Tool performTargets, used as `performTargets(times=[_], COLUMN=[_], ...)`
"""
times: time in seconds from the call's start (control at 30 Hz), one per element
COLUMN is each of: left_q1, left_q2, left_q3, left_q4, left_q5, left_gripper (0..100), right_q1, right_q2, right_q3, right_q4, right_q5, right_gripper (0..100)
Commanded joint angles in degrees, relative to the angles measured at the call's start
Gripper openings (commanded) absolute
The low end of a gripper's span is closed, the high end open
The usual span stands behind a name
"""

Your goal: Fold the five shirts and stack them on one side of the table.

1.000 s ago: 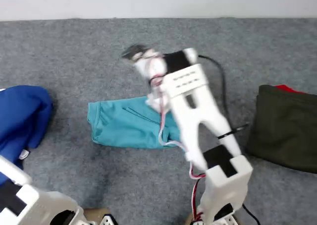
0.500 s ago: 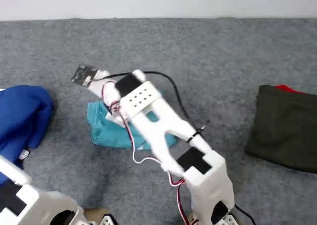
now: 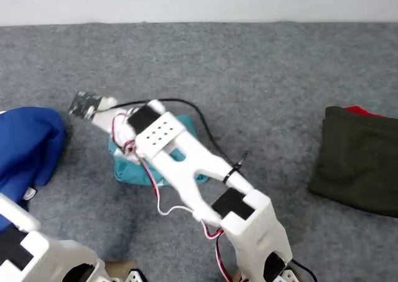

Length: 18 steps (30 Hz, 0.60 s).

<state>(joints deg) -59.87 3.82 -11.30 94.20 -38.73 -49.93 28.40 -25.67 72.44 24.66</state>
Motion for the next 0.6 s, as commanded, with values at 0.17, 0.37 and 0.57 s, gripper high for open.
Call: performTargets(times=[0.17, 0.37, 0.57], left_q1=[1.2, 1.0, 1.3], left_q2=[-1.1, -1.1, -1.1], left_q3=[-2.1, -2.1, -2.1], left_q4=[0.2, 0.2, 0.1], left_q5=[0.1, 0.1, 0.1], left_gripper=[2, 2, 2], right_q1=[-1.9, 3.3, 7.3], right_q2=[-3.8, -5.1, -2.8], right_q3=[-3.2, -9.7, -10.2], right_q4=[2.1, 14.8, 21.2], right_q5=[-0.3, 0.1, 0.2], right_gripper=[23.1, 14.6, 2.3])
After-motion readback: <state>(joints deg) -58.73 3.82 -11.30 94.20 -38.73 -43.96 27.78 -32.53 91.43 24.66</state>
